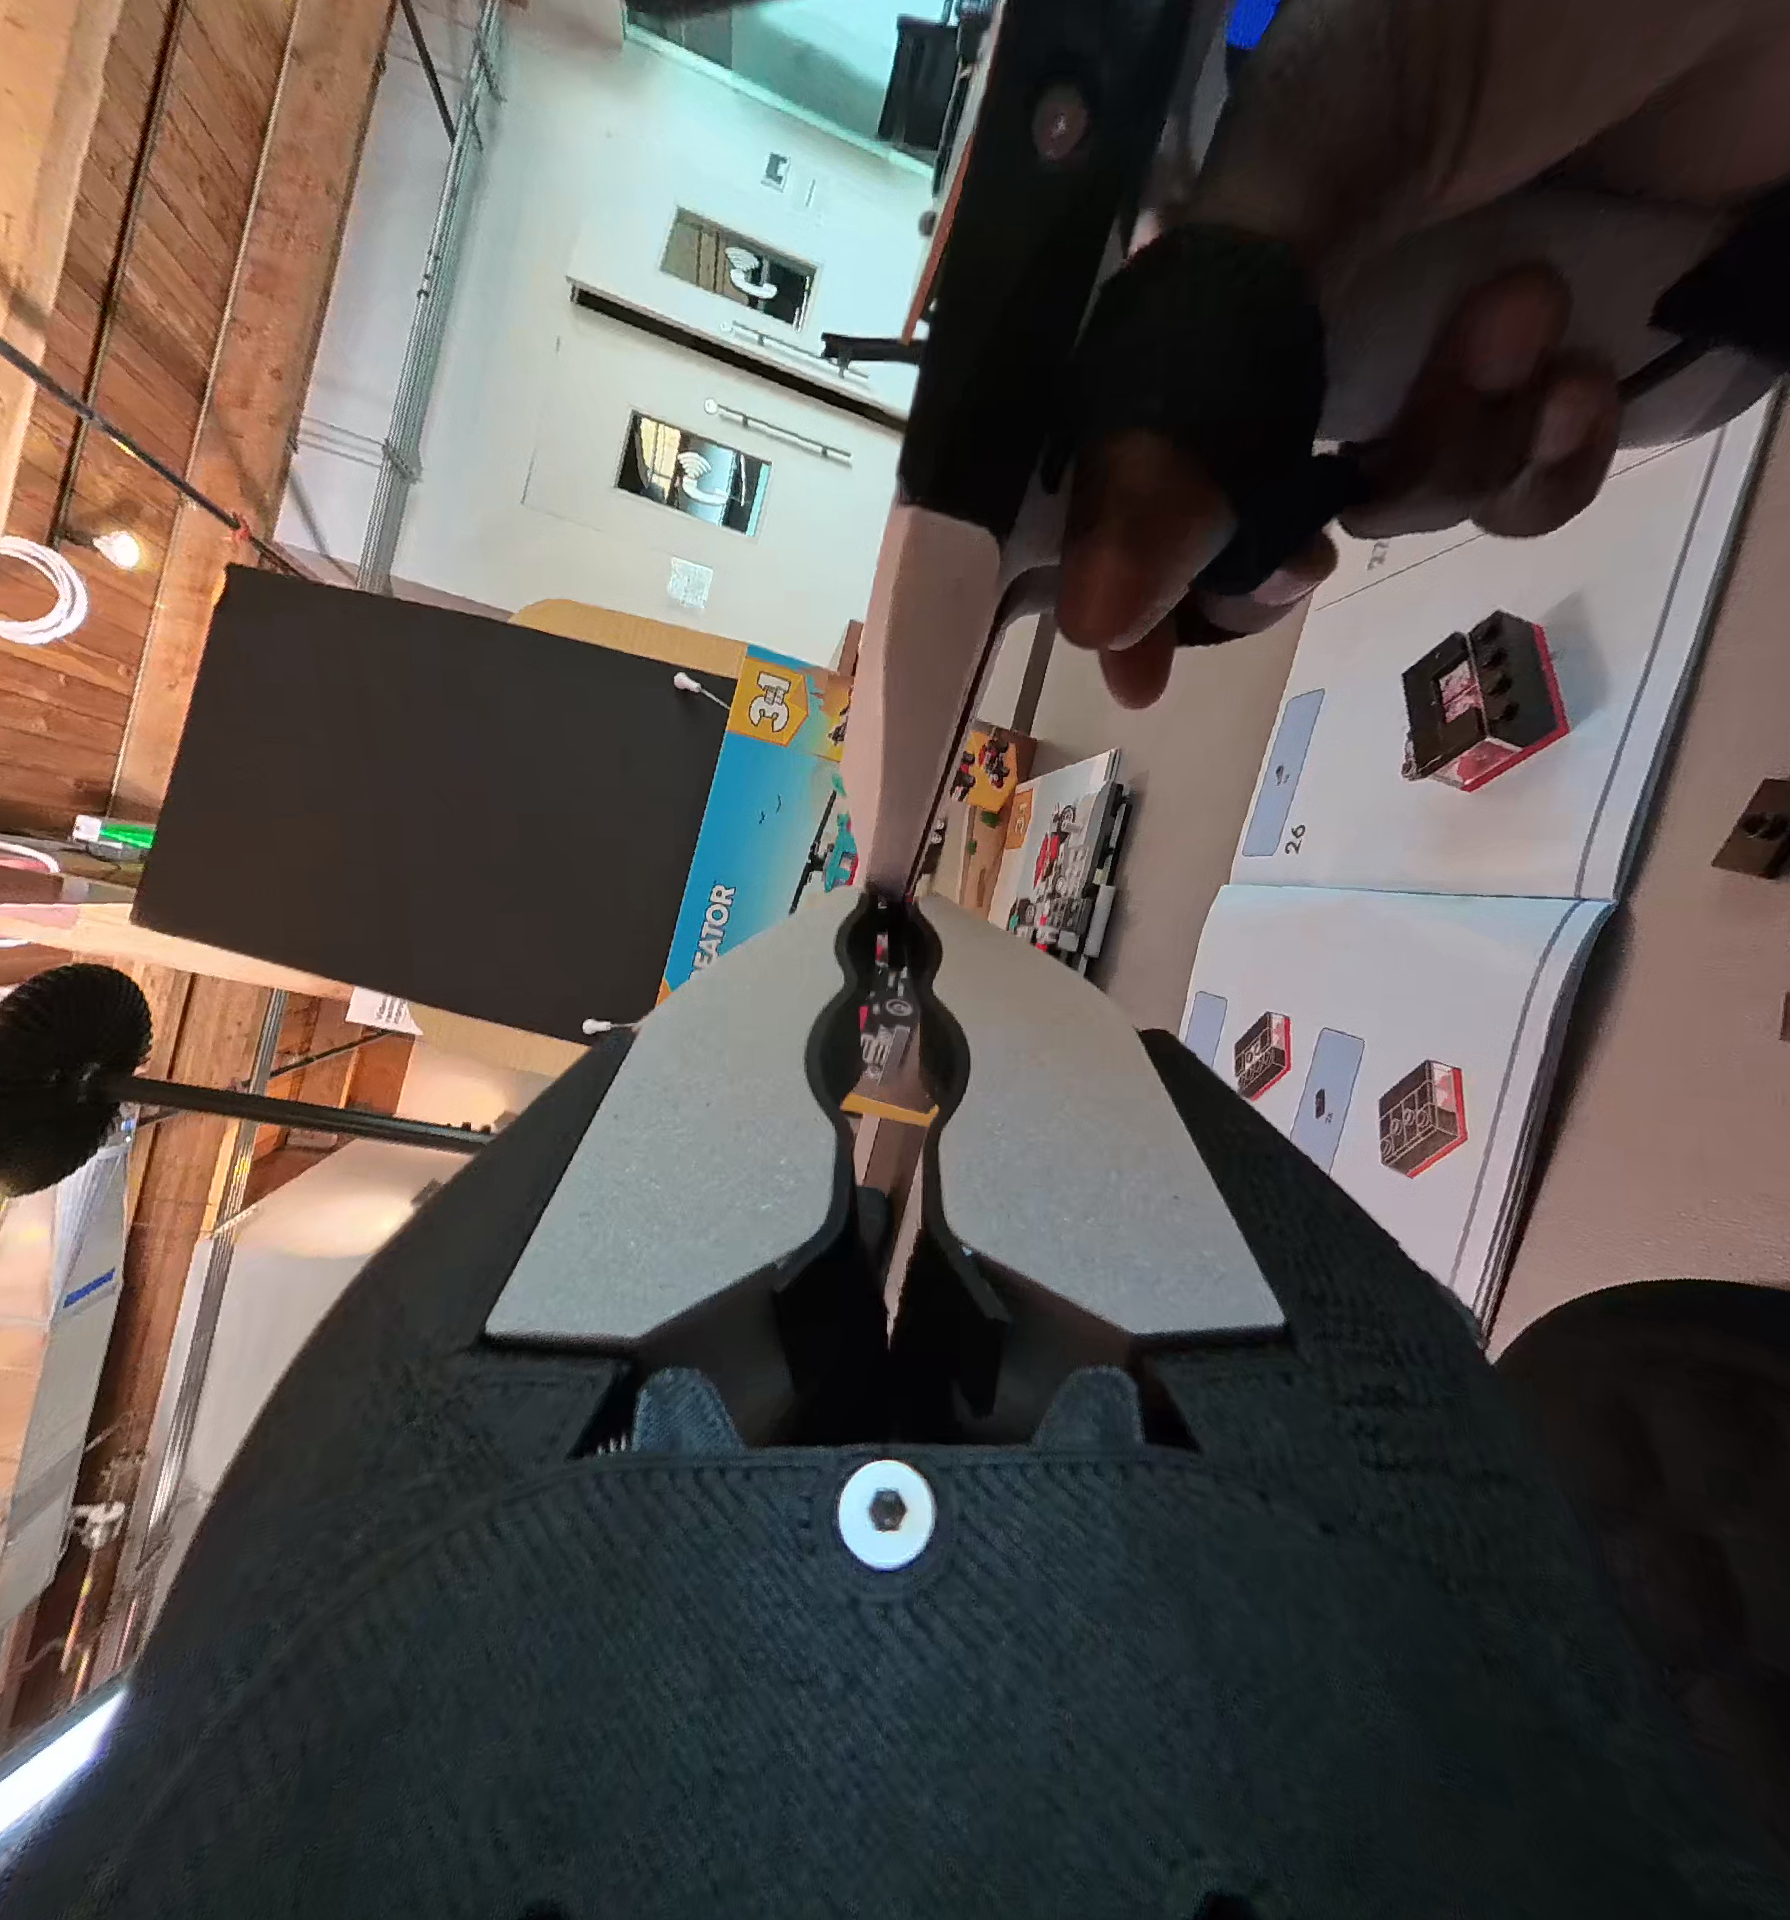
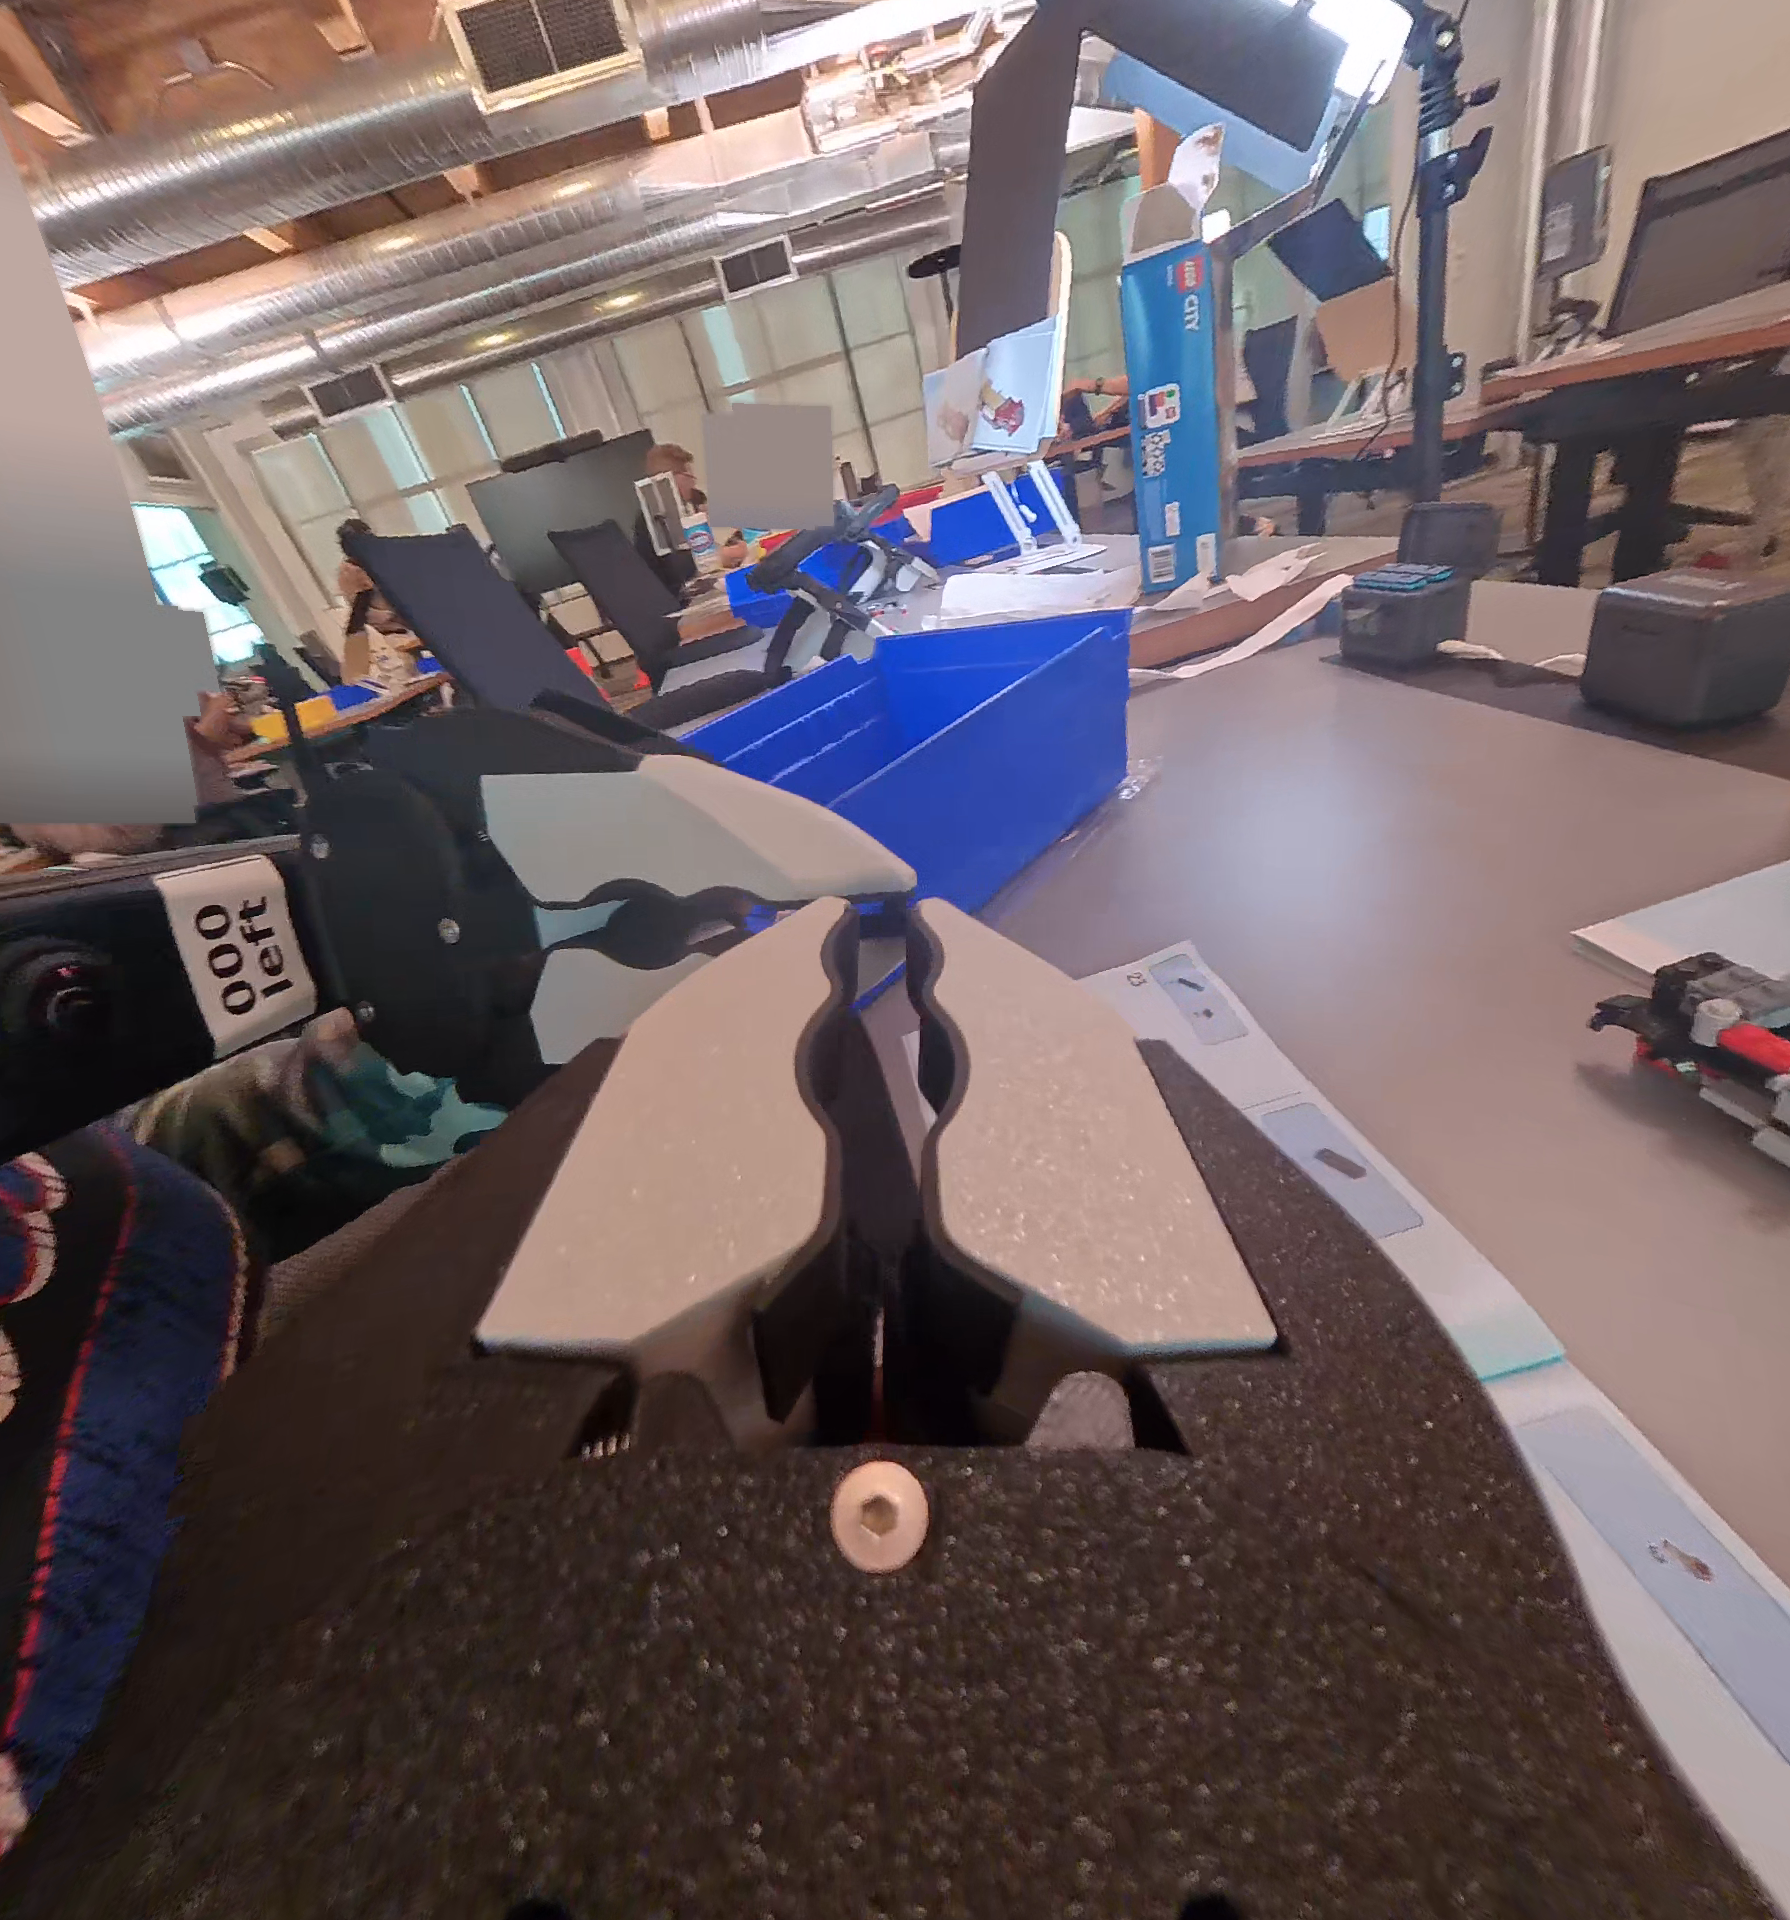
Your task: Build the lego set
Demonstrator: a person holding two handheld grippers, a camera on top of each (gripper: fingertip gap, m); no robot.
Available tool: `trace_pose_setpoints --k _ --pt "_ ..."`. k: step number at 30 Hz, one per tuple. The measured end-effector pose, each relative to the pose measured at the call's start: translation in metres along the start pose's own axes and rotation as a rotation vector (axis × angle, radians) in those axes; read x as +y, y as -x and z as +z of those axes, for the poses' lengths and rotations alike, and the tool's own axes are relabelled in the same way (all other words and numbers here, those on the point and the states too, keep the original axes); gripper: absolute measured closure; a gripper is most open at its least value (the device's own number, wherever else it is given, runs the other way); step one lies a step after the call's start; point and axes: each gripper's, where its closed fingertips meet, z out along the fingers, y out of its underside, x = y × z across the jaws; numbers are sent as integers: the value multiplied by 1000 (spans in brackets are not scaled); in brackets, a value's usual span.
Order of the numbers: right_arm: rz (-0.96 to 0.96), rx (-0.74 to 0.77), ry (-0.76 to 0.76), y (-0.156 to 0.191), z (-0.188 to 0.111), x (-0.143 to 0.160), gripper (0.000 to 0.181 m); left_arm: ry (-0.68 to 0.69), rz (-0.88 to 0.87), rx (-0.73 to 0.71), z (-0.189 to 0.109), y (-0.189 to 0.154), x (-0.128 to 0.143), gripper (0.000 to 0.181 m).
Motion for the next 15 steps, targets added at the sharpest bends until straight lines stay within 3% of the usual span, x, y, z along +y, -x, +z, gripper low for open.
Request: trace_pose_setpoints --k 3,5,11,15 --pt "-2 -21 21 0 -3 3 174 -32 -28 29 0 -4 -1 176" --pt "-22 -29 35 0 -7 5 181 -53 -143 67 0 -6 -2 172" --pt "-45 -44 144 -6 -29 21 181 -131 -785 343 -4 -15 0 166" --pt "-32 -26 304 -13 -43 44 181 -41 -849 496 -16 -43 16 166"
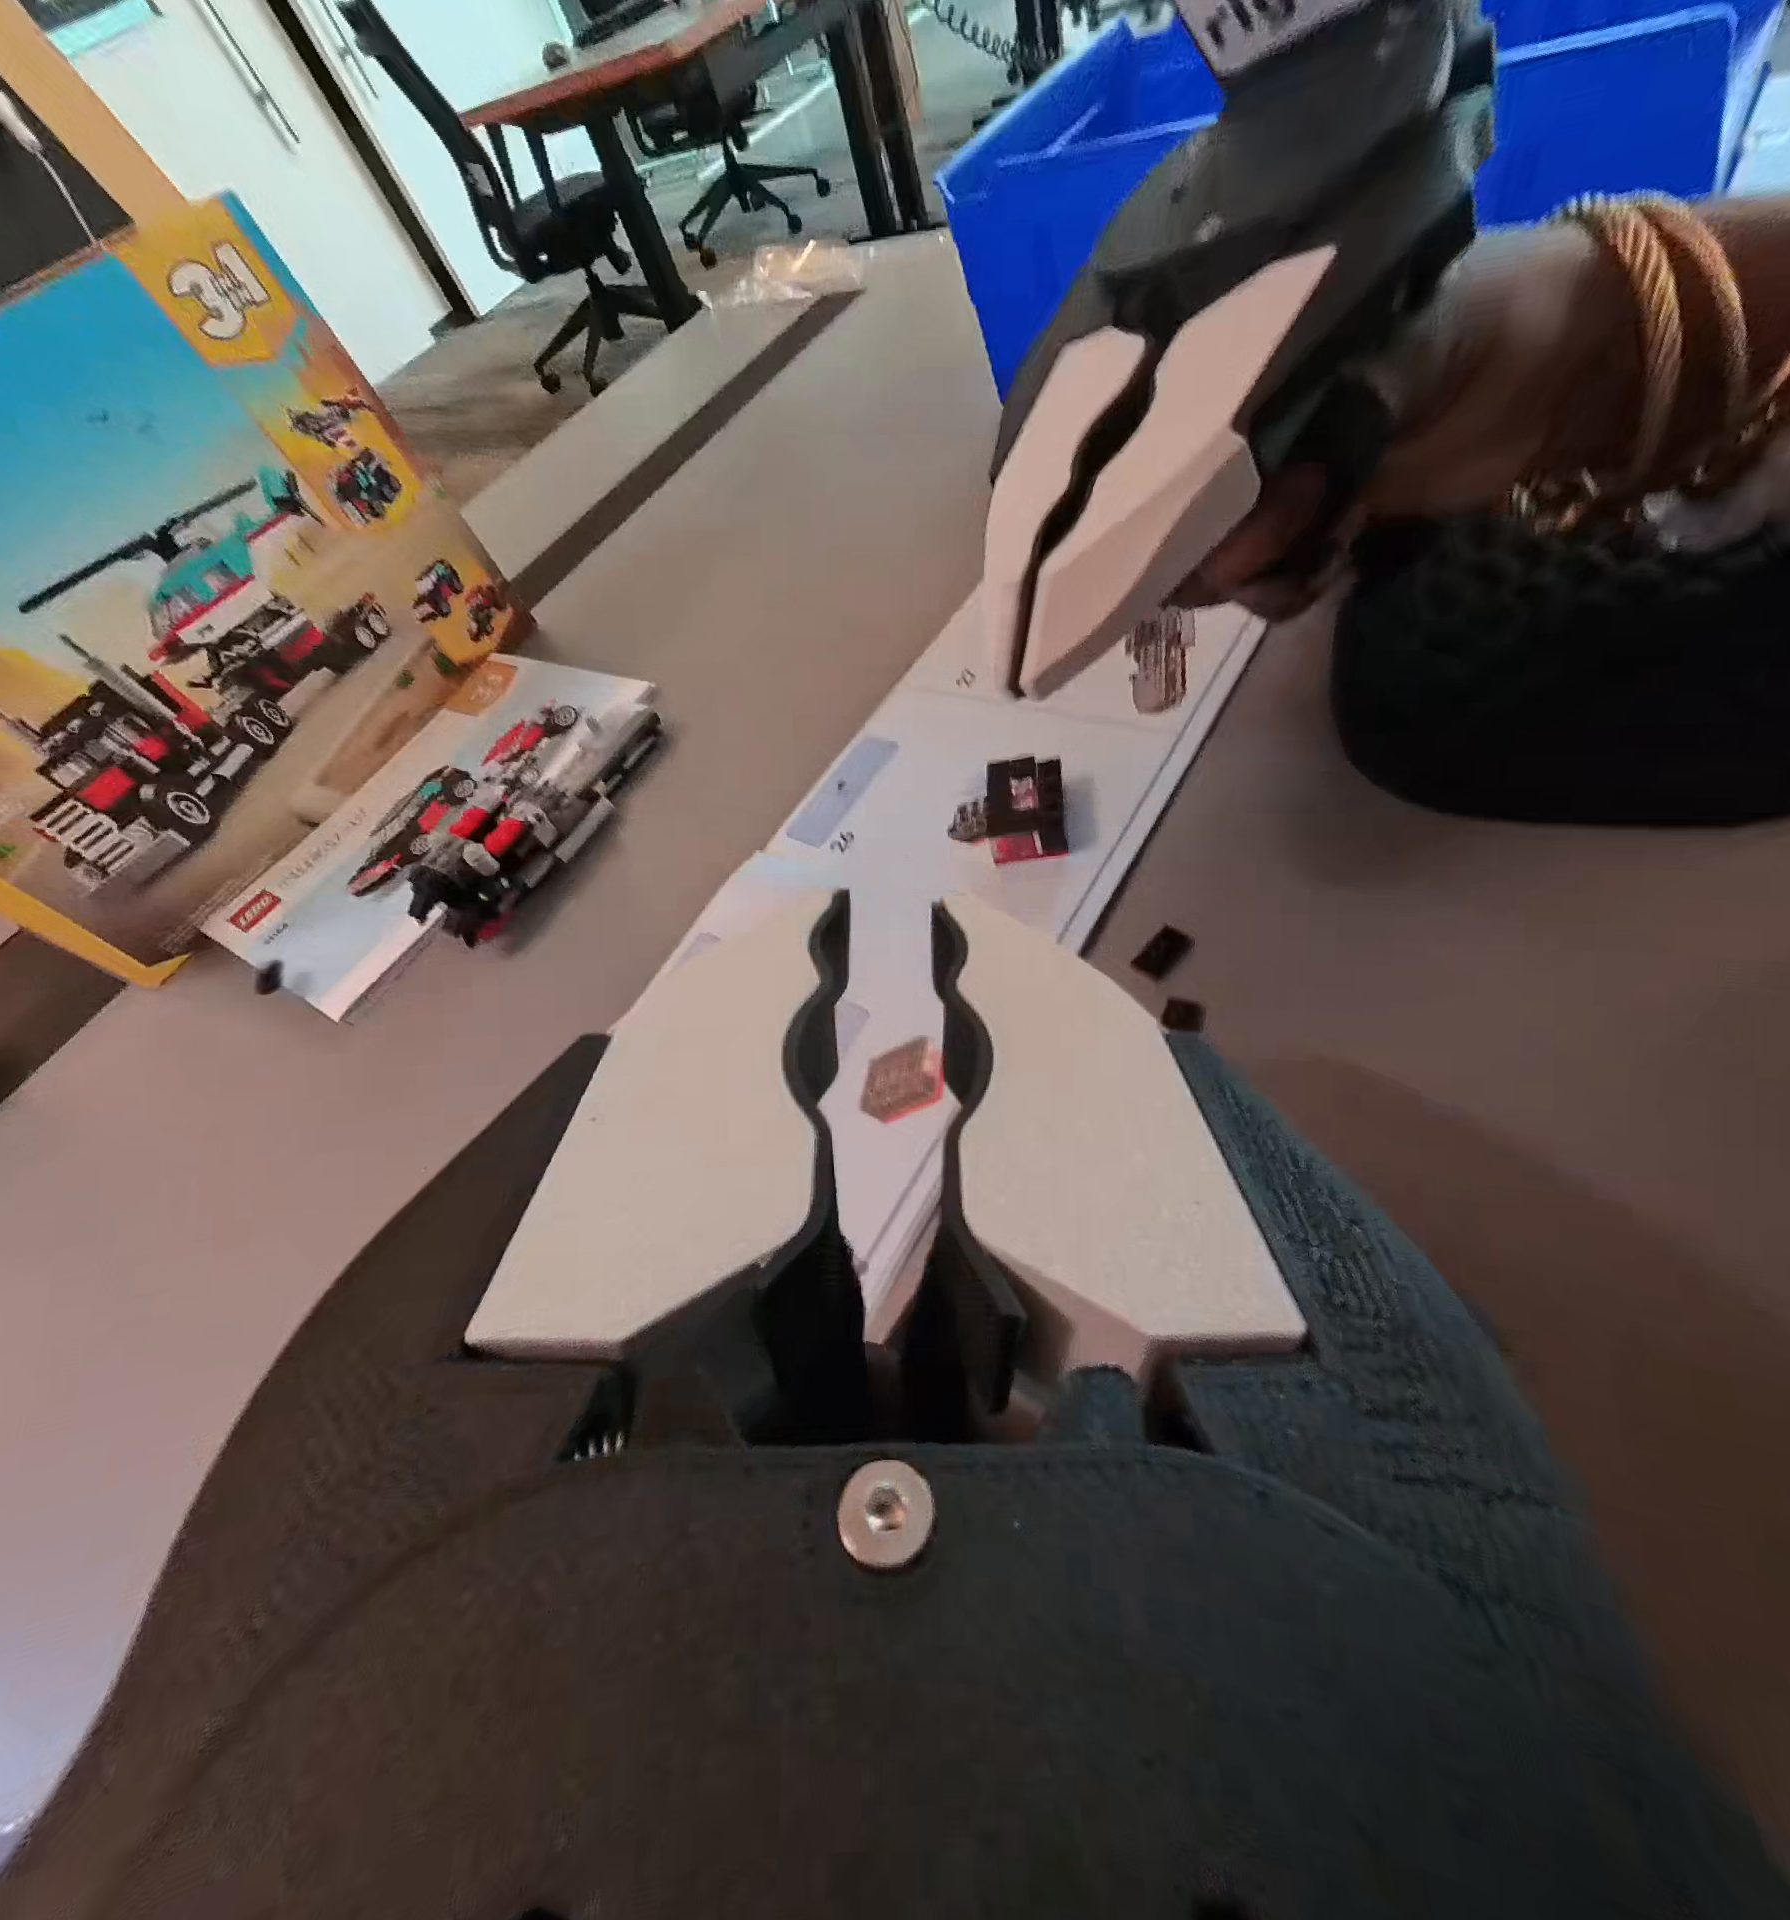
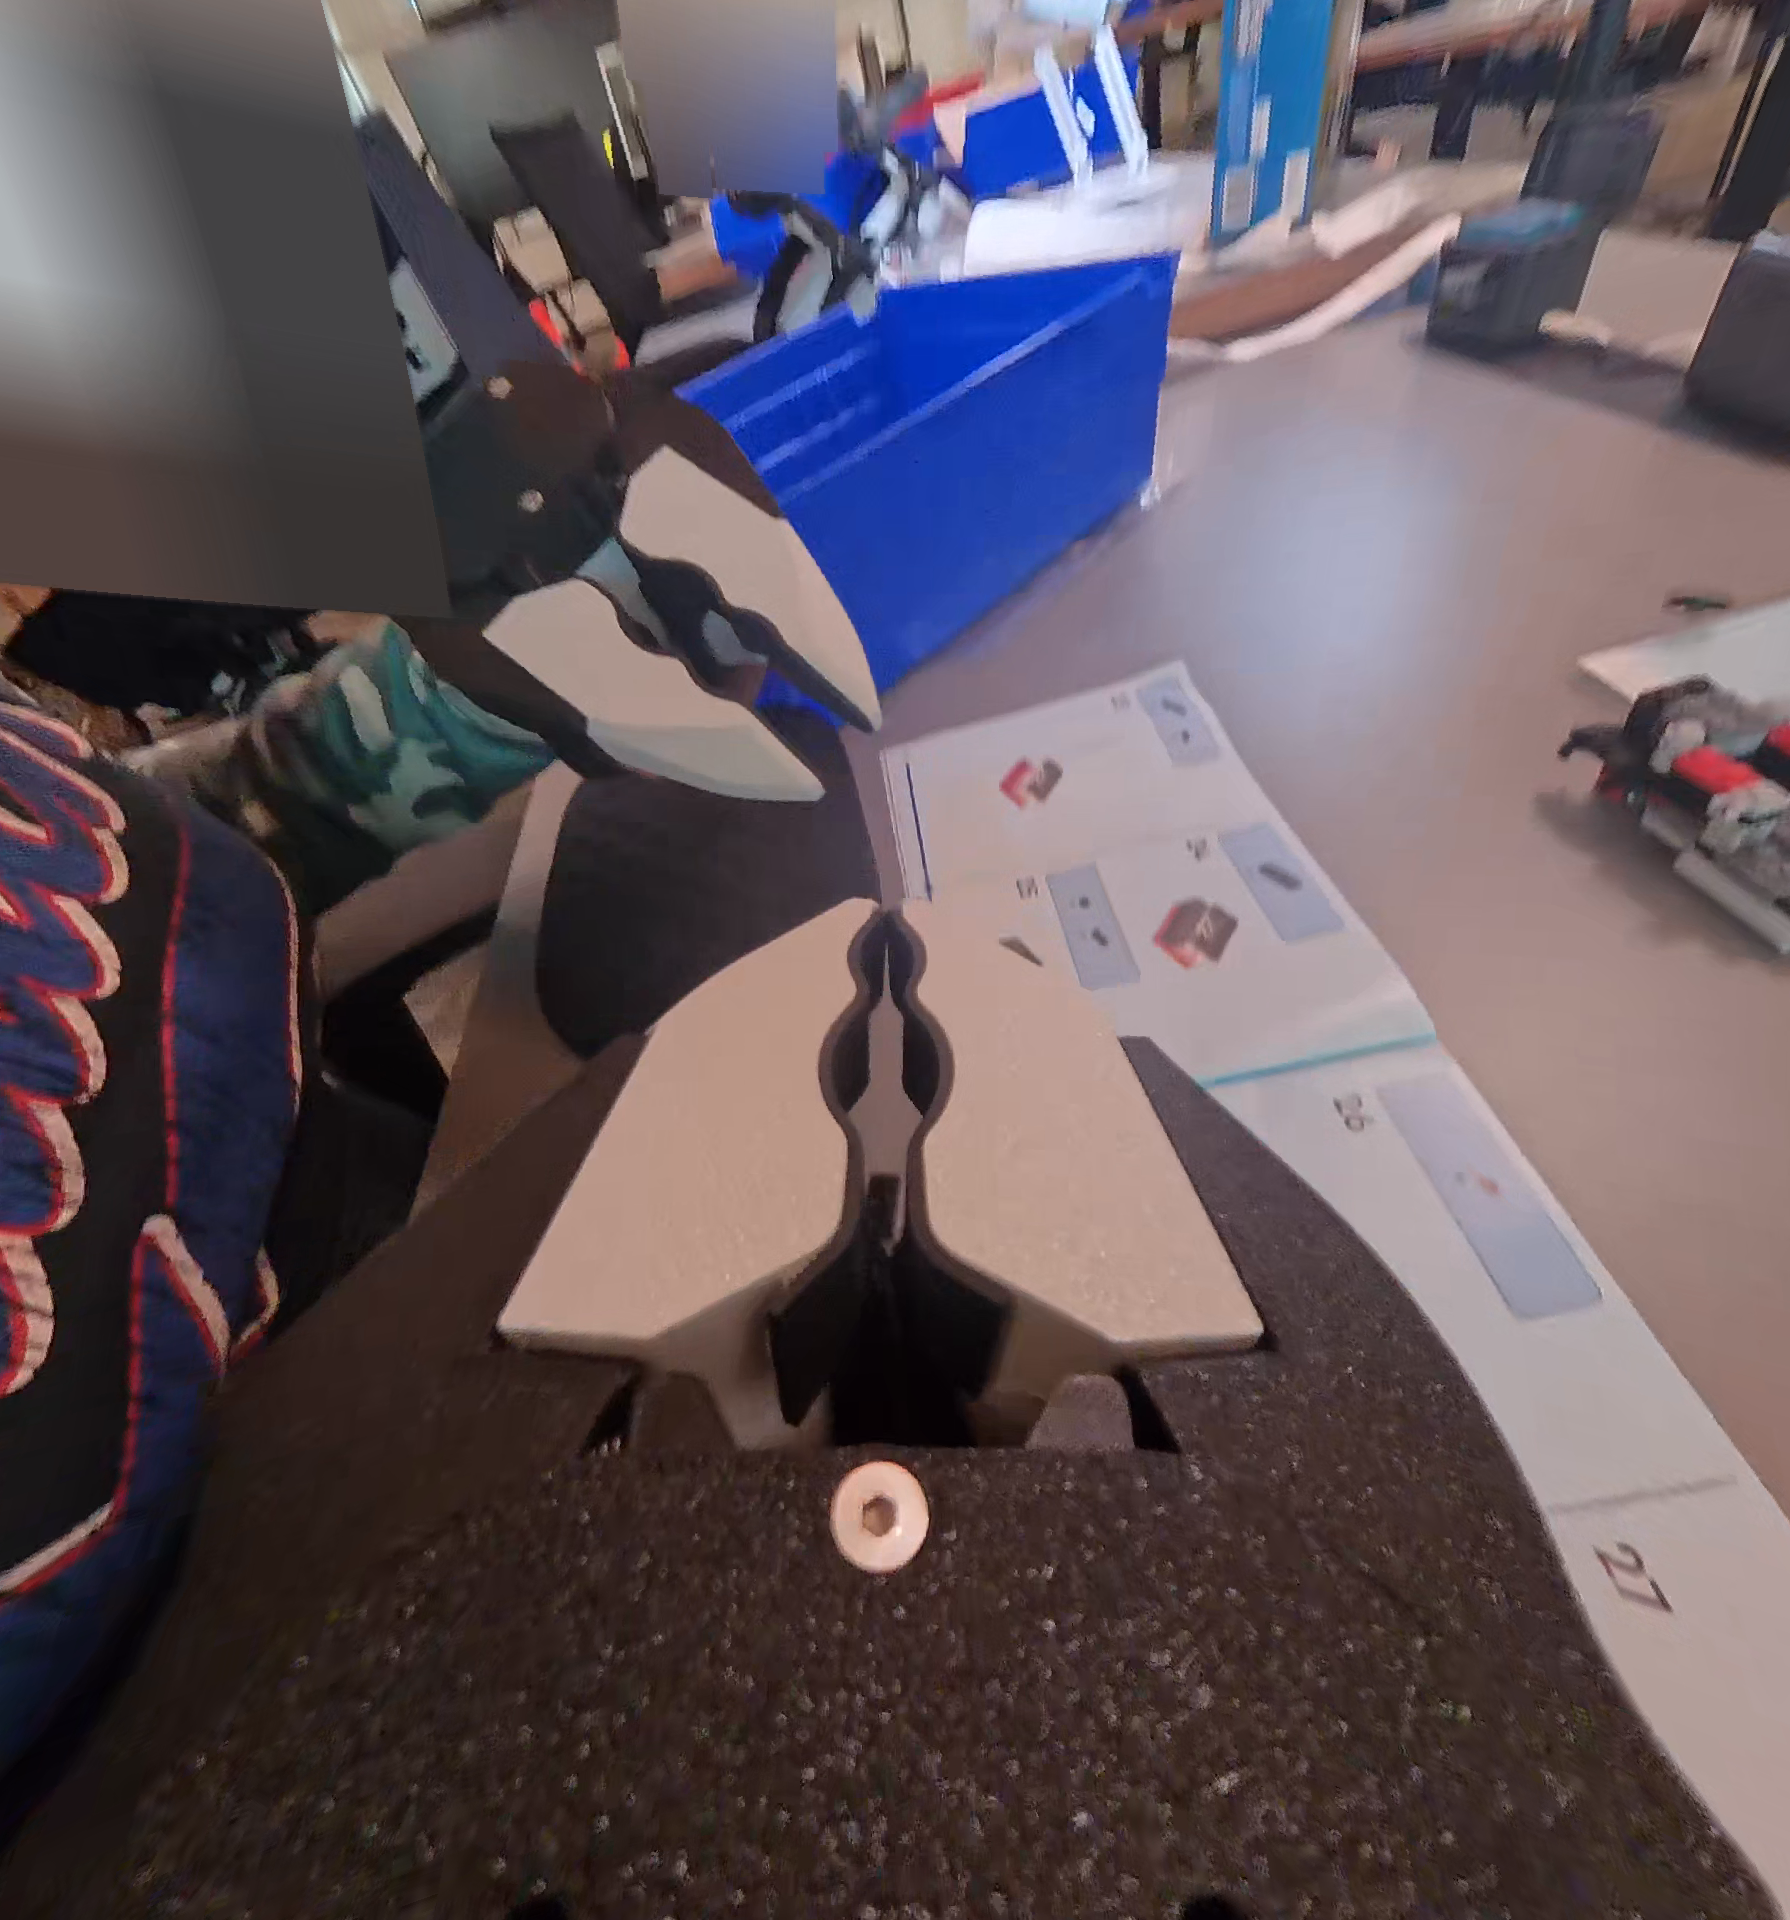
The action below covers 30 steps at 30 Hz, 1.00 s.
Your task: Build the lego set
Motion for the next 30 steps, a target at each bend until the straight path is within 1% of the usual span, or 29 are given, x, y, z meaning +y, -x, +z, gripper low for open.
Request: trace_pose_setpoints --k 3,5,8,11,14,16,17,19,20,22,24,27,29,30 --pt "-8 9 53 -5 0 6 178 22 13 4 1 -7 11 166" --pt "-20 13 71 -10 4 6 175 28 -18 -5 8 -7 14 166" --pt "-46 34 121 -20 11 4 166 6 -81 -62 20 4 12 165" --pt "-121 86 146 -34 17 -10 155 -95 -123 -153 28 24 0 163" --pt "-235 173 232 -64 24 -26 149 -210 -118 -203 28 36 -8 163" --pt "-329 173 297 -85 33 -42 144 -271 -111 -207 21 36 -13 163" --pt "-393 164 329 -98 41 -51 144 -307 -96 -201 18 34 -16 163" --pt "-535 99 426 -124 61 -66 144 -343 -84 -202 14 33 -19 163" --pt "-594 74 474 -140 74 -73 140 -348 -83 -196 13 32 -19 163" --pt "-675 45 564 -173 103 -82 137 -361 -77 -180 12 30 -20 163" --pt "-676 29 646 -205 132 -85 138 -375 -69 -171 11 28 -20 163" --pt "-589 57 748 -247 164 -80 139 -391 -48 -168 9 25 -21 164" --pt "-507 79 763 -262 180 -73 138 -385 -35 -155 11 22 -21 163" --pt "-477 85 750 -265 186 -70 141 -379 -26 -147 12 20 -20 163"
